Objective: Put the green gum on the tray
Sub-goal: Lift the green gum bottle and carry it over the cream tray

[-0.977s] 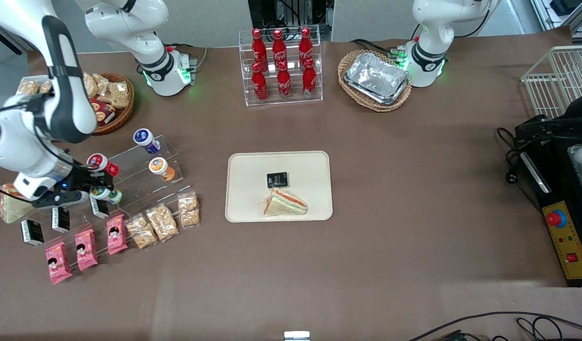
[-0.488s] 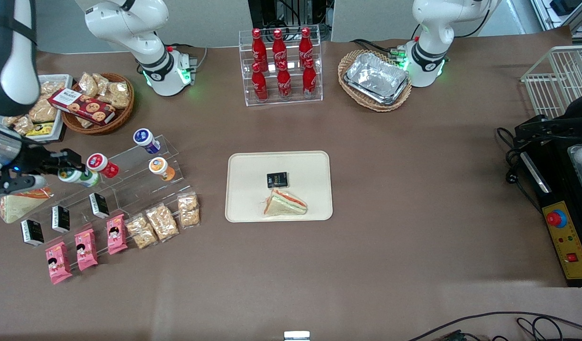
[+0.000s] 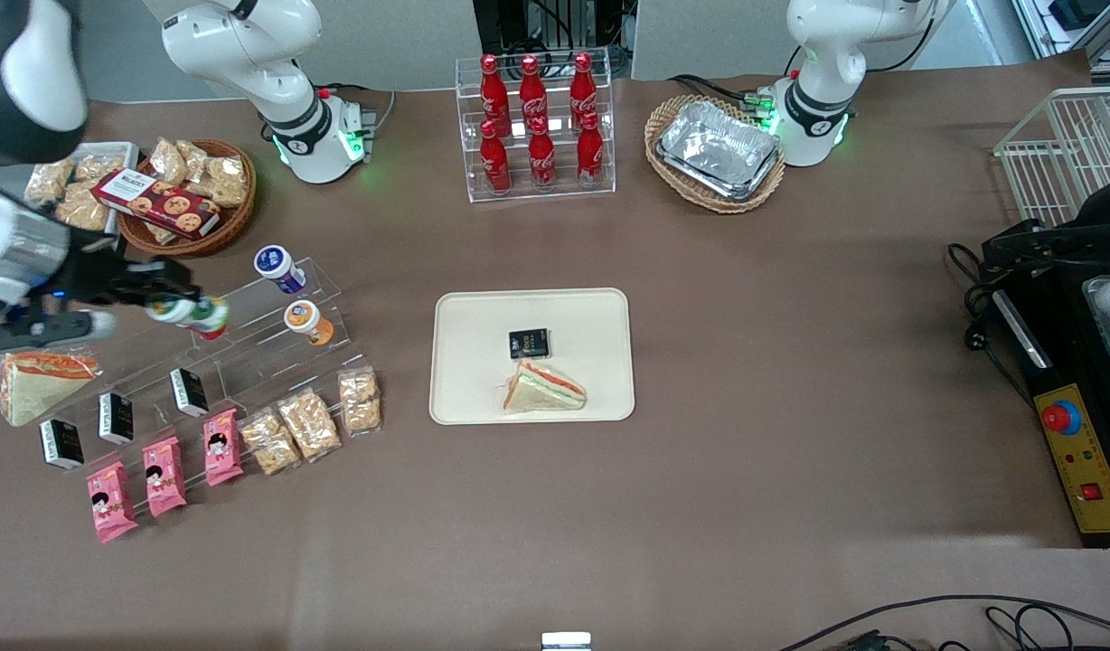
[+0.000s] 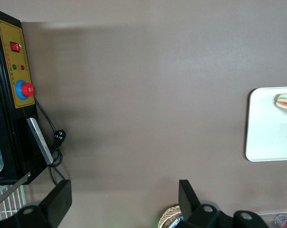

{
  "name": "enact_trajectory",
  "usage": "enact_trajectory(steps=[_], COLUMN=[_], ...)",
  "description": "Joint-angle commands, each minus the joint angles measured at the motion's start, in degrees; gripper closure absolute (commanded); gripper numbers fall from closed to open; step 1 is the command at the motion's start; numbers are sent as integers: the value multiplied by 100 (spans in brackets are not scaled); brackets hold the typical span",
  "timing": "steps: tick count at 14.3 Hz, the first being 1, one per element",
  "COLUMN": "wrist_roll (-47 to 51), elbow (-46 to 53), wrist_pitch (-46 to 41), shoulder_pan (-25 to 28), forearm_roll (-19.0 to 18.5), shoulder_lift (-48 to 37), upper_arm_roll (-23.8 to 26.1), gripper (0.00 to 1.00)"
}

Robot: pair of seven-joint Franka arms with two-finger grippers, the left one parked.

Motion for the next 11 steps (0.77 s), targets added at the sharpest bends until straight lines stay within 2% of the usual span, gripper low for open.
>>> enact_trajectory(steps=[1, 5, 11], wrist_roll=[1094, 2176, 2740], elbow=[-58, -663, -1552], wrist_pitch=[289, 1201, 2468], shoulder_pan=[29, 134, 1126], forearm_roll=[183, 183, 175], shoulder_lift=[37, 29, 361], upper_arm_roll=[650, 1380, 1408], gripper=[52, 52, 52])
